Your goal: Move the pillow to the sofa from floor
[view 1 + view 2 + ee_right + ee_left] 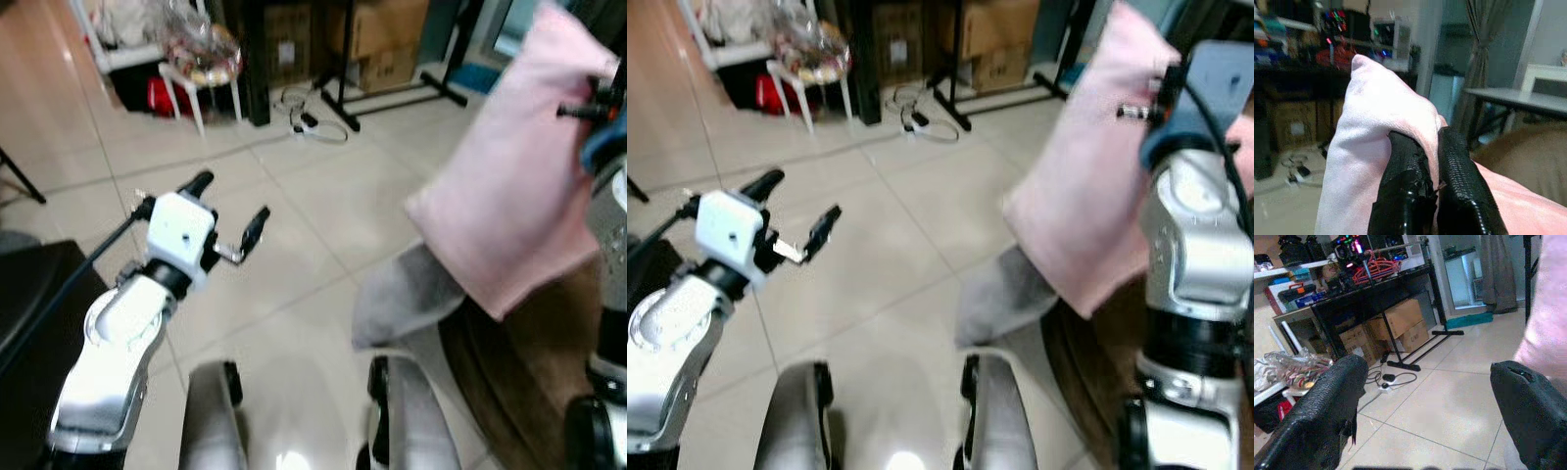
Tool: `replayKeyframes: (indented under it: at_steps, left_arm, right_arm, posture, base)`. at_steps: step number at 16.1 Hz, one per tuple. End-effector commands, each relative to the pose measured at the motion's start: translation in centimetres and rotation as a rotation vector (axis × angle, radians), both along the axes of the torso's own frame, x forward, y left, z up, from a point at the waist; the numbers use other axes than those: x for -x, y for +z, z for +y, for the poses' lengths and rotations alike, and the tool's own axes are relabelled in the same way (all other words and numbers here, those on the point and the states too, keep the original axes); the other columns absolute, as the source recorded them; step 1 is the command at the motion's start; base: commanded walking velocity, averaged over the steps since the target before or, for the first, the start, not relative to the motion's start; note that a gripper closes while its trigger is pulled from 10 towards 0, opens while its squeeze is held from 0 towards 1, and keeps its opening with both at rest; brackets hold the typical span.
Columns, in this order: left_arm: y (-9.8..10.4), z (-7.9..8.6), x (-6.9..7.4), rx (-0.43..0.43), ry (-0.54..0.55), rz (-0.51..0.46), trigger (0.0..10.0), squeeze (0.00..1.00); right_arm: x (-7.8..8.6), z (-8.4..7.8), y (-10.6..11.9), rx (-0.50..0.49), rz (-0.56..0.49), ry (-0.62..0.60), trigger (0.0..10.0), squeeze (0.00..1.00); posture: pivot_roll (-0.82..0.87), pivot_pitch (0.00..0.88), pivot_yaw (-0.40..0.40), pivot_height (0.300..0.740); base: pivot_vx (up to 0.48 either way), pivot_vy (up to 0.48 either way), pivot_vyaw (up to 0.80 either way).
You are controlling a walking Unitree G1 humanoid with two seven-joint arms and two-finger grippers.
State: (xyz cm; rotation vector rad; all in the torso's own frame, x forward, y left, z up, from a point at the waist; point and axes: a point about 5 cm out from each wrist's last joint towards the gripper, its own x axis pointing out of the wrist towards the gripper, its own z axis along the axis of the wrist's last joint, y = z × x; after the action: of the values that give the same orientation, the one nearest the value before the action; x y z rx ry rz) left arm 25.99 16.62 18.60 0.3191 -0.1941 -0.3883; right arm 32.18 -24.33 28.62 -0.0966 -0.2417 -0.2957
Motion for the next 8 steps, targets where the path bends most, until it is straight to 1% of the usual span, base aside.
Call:
replayKeyframes:
  at_steps: [1, 2, 3, 5, 6, 7, 8]
  left_arm:
    - [0.0, 0.0, -0.2, -0.005, 0.006, 0.007, 10.0, 0.0]
    - [0.1, 0.0, -0.2, -0.005, 0.006, 0.006, 10.0, 0.0]
    - [0.3, 0.0, -0.3, -0.003, 0.008, 0.0, 10.0, 0.0]
    - [0.4, -0.1, -0.3, -0.001, 0.008, -0.004, 10.0, 0.0]
    - [0.3, -0.2, -0.4, 0.007, 0.011, -0.003, 10.0, 0.0]
    - [0.0, -0.2, -0.4, 0.001, 0.017, 0.009, 10.0, 0.0]
    - [-0.3, -0.1, -0.4, -0.011, 0.028, 0.021, 10.0, 0.0]
  right_arm:
    - [0.6, 1.1, 3.0, 0.028, -0.129, 0.032, 10.0, 0.0]
    - [0.7, 1.4, 3.4, 0.034, -0.142, 0.038, 10.0, 0.0]
    - [0.8, 1.7, 4.4, 0.041, -0.164, 0.041, 10.0, 0.0]
    - [0.8, 2.0, 4.7, 0.034, -0.174, 0.049, 10.0, 0.0]
    - [0.7, 3.0, 3.6, -0.015, -0.144, 0.083, 10.0, 0.0]
    - [0.7, 4.0, 2.3, -0.032, -0.11, 0.117, 10.0, 0.0]
    - [0.7, 5.0, 1.2, -0.023, -0.082, 0.145, 10.0, 0.0]
  posture:
    - [0.0, 0.0, -0.044, 0.578]
    - [0.0, 0.0, -0.044, 0.583]
    - [0.0, 0.0, -0.042, 0.598]
    - [0.0, 0.0, -0.044, 0.613]
    - [0.0, 0.0, -0.043, 0.633]
    - [0.0, 0.0, -0.044, 0.643]
    - [0.0, 0.0, -0.044, 0.653]
  base:
    - [0.0, 0.0, 0.0]
    - [0.0, 0.0, 0.0]
    - [0.0, 0.0, 0.0]
    - [0.0, 0.0, 0.0]
    - [0.0, 0.0, 0.0]
    - [0.0, 0.0, 0.0]
    - [0.0, 0.0, 0.0]
